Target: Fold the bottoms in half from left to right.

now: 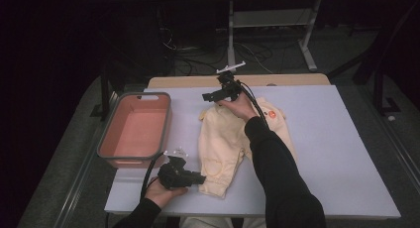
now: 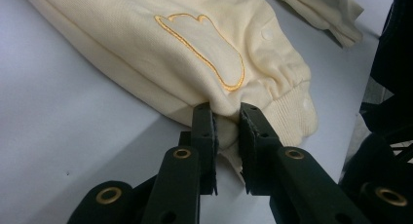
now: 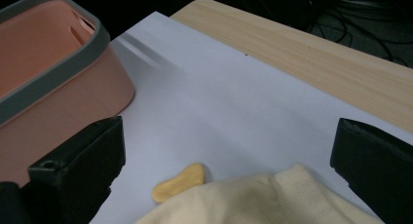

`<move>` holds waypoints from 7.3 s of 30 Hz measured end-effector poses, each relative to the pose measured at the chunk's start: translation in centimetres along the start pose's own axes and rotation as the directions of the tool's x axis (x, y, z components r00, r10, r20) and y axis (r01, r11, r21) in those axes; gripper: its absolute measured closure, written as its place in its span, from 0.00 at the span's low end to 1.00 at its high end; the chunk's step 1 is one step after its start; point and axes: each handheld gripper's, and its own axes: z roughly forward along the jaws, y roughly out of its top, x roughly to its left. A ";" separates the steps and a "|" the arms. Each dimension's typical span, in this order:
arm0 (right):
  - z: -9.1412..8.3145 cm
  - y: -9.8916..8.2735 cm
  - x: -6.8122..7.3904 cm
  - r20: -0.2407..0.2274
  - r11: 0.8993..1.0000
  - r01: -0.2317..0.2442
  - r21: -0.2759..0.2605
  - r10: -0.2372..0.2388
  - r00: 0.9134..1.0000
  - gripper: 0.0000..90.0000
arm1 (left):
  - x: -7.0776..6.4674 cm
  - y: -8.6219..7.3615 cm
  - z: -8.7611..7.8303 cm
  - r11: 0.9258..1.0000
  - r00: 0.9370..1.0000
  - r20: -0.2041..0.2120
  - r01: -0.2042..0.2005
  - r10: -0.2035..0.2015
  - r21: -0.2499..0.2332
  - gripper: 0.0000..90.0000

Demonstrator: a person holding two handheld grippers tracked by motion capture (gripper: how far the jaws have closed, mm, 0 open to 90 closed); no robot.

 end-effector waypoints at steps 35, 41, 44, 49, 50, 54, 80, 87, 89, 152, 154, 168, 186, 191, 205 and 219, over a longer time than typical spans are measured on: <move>3.9 -2.4 -0.2 0.069 0.991 -0.097 0.087 0.091 0.993 0.30 | 0.8 0.2 0.2 1.000 0.999 0.041 0.029 -0.029 0.010 0.86; 4.1 -2.6 -0.1 0.093 0.989 -0.108 0.103 0.098 0.991 0.44 | 0.8 0.2 0.3 0.999 0.999 0.042 0.033 -0.033 0.012 0.86; 4.1 -2.7 -0.1 0.103 0.987 -0.116 0.114 0.104 0.989 0.47 | 0.8 0.2 0.3 0.999 0.999 0.042 0.032 -0.033 0.013 0.86; 3.8 -2.8 -0.2 0.112 0.985 -0.120 0.124 0.106 0.988 0.54 | 0.9 0.2 0.3 0.999 0.999 0.042 0.033 -0.033 0.013 0.86; 3.8 -2.8 -0.2 0.117 0.984 -0.122 0.128 0.108 0.987 0.55 | 0.9 0.2 0.3 0.999 0.999 0.042 0.032 -0.033 0.014 0.86; 3.8 -2.9 -0.1 0.140 0.984 -0.113 0.140 0.093 0.986 0.59 | 0.8 0.2 0.3 0.999 0.999 0.040 0.031 -0.032 0.014 0.86; 2.5 -3.5 -0.6 0.159 0.990 -0.091 0.106 0.073 0.985 0.95 | 0.1 0.6 -0.4 0.999 0.999 0.041 0.014 -0.012 -0.039 0.87; 1.4 -3.1 -0.6 0.140 0.994 -0.086 0.070 0.076 0.987 0.95 | -0.4 0.8 -0.6 0.998 0.999 0.043 0.003 0.000 -0.059 0.87; 1.0 -3.0 -0.6 0.135 0.995 -0.082 0.063 0.073 0.988 0.95 | -0.5 0.9 -0.6 0.998 0.999 0.044 -0.002 0.005 -0.062 0.87; -8.8 -3.5 -5.0 0.100 0.979 -0.156 -0.129 0.170 0.980 0.95 | -7.4 7.1 2.0 0.976 0.964 0.171 -0.184 0.202 -0.116 0.88; -9.0 -3.6 -5.1 0.102 0.978 -0.160 -0.132 0.174 0.979 0.95 | -7.6 7.4 2.1 0.975 0.963 0.173 -0.190 0.208 -0.114 0.88; -10.7 -3.9 -6.4 0.100 0.973 -0.177 -0.145 0.192 0.976 0.95 | -9.1 9.0 3.4 0.970 0.954 0.184 -0.222 0.237 -0.095 0.88; -12.6 -5.3 -8.7 0.064 0.959 -0.228 -0.167 0.241 0.968 0.95 | -10.9 10.8 5.7 0.964 0.945 0.192 -0.261 0.264 -0.044 0.88; -13.0 -5.7 -9.3 0.059 0.958 -0.234 -0.167 0.247 0.967 0.95 | -11.5 11.3 6.5 0.962 0.942 0.196 -0.271 0.272 -0.032 0.88; -13.8 -7.2 -11.1 0.046 0.951 -0.266 -0.158 0.276 0.960 0.96 | -12.2 12.0 8.8 0.960 0.938 0.211 -0.281 0.275 -0.003 0.88; -14.6 -9.2 -12.8 0.055 0.940 -0.300 -0.165 0.312 0.948 0.96 | -13.0 12.9 11.2 0.951 0.929 0.228 -0.306 0.290 0.037 0.88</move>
